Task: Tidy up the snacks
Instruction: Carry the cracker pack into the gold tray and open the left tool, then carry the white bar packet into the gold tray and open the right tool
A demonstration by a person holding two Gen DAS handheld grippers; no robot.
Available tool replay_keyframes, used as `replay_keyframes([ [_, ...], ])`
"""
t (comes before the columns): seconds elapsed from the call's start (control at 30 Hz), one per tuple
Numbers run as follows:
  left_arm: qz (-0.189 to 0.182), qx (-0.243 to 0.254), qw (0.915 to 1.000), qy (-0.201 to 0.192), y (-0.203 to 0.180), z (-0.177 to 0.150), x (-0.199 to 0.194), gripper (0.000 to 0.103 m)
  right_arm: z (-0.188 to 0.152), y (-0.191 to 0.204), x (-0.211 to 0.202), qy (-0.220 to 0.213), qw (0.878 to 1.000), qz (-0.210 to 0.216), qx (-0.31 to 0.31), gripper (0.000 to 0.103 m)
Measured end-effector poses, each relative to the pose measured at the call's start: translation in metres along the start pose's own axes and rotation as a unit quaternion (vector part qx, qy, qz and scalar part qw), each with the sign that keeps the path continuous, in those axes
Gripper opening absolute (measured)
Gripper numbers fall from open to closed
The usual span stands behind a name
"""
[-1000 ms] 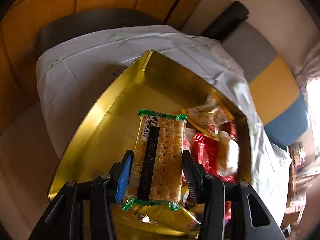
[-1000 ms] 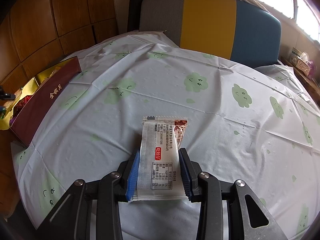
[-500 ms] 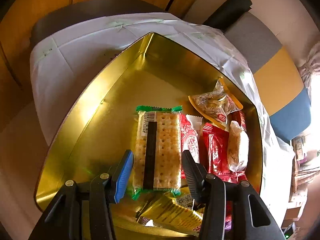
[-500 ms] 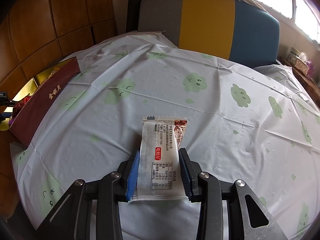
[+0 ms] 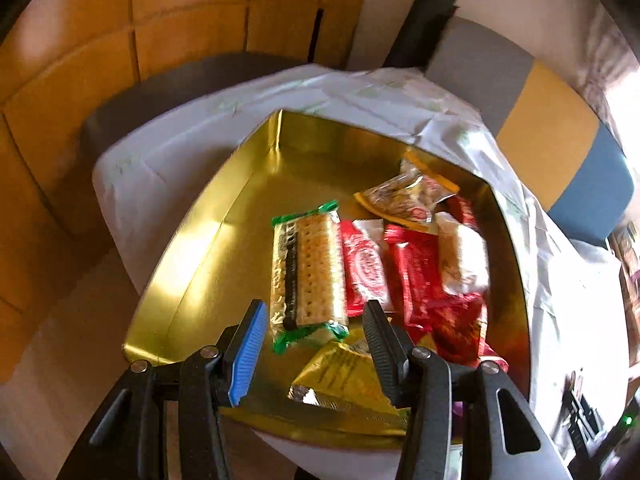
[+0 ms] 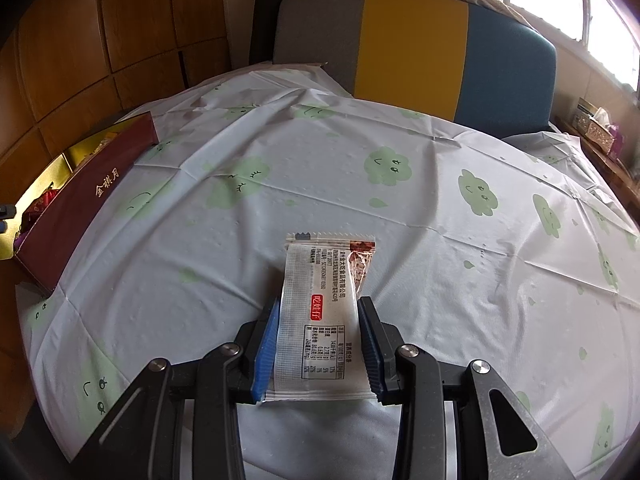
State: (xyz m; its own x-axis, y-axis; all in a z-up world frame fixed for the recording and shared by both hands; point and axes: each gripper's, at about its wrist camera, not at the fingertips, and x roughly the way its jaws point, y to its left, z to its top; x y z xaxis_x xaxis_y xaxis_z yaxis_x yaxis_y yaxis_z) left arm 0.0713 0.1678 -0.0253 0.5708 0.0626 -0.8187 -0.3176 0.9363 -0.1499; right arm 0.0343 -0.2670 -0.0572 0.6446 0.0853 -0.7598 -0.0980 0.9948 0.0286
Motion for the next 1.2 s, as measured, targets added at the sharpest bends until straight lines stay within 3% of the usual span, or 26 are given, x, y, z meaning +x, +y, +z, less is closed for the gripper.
replay_keyframes([
  [0.37, 0.005, 0.052, 0.9967, -0.062, -0.023, -0.018, -0.043, 0.05, 0.0, 0.0, 0.0, 0.002, 1.0, -0.006, 0.005, 0.038],
  [1.2, -0.007, 0.043, 0.9977, -0.052, -0.005, -0.037, -0.048, 0.05, 0.001, 0.008, -0.002, 0.017, 0.999, -0.038, 0.012, 0.037],
])
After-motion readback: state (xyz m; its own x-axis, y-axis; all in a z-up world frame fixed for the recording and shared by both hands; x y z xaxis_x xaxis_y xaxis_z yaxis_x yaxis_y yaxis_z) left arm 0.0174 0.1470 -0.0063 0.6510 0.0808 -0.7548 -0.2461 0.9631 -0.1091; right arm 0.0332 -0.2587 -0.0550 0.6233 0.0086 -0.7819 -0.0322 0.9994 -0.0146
